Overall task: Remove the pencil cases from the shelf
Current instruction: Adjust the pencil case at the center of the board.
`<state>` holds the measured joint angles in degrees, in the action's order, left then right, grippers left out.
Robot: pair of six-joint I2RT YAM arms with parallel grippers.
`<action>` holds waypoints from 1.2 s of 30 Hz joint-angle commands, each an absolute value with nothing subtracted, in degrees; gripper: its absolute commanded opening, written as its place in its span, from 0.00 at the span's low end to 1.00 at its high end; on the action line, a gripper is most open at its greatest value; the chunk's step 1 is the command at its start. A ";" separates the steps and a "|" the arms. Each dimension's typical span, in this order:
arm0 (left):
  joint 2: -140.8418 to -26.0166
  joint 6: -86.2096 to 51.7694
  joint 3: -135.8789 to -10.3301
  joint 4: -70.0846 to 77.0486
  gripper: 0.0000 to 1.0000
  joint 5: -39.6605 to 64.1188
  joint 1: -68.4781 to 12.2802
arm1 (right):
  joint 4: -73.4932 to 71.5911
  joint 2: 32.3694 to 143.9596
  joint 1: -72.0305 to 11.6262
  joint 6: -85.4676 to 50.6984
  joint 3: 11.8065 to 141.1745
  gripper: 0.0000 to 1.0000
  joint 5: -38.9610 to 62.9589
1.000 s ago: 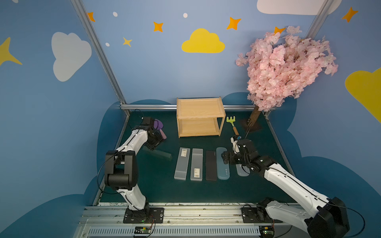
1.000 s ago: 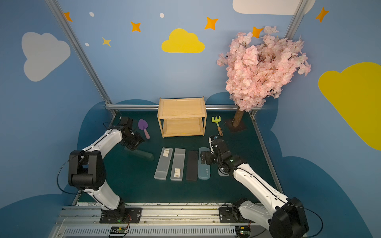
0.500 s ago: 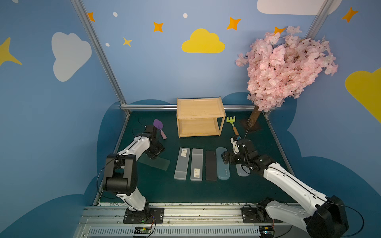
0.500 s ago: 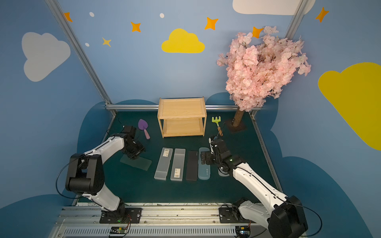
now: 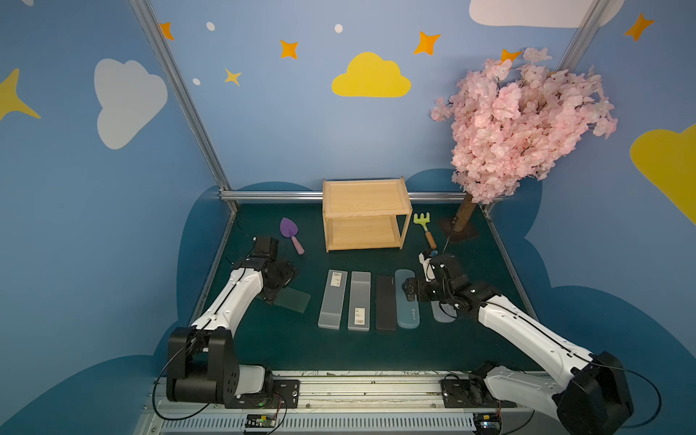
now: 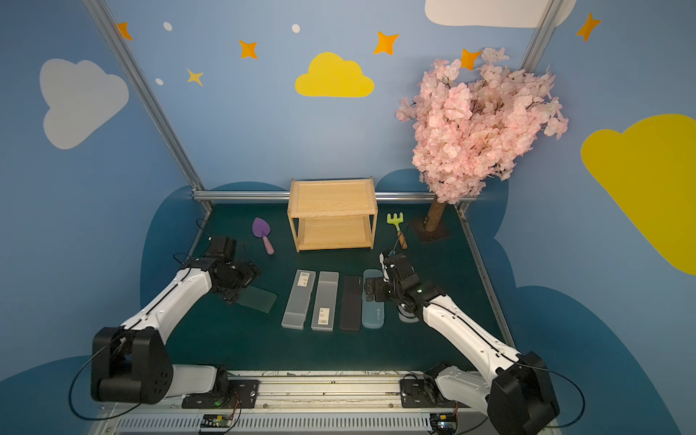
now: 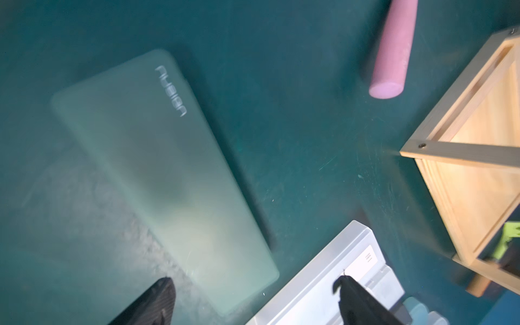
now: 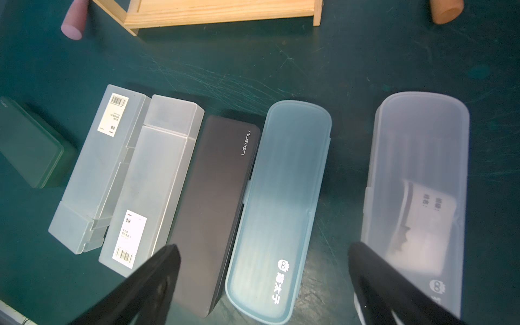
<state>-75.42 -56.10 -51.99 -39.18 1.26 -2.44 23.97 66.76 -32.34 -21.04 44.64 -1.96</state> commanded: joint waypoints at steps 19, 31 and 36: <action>-87.12 -79.54 -55.08 -43.88 1.00 -5.96 -4.63 | 25.91 76.46 -30.70 -14.62 49.93 0.98 6.75; -89.68 -80.37 -50.93 -39.99 1.00 -5.19 -3.65 | 25.74 76.70 -28.66 -13.97 49.49 0.98 7.91; -92.87 -79.51 -52.19 -38.85 1.00 -3.83 -2.70 | 26.02 77.10 -28.31 -14.06 49.48 0.98 8.52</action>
<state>-91.33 -79.55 -51.75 -38.68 -4.49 -3.44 24.82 77.01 -28.60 -14.50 49.82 7.68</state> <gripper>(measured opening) 0.997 0.982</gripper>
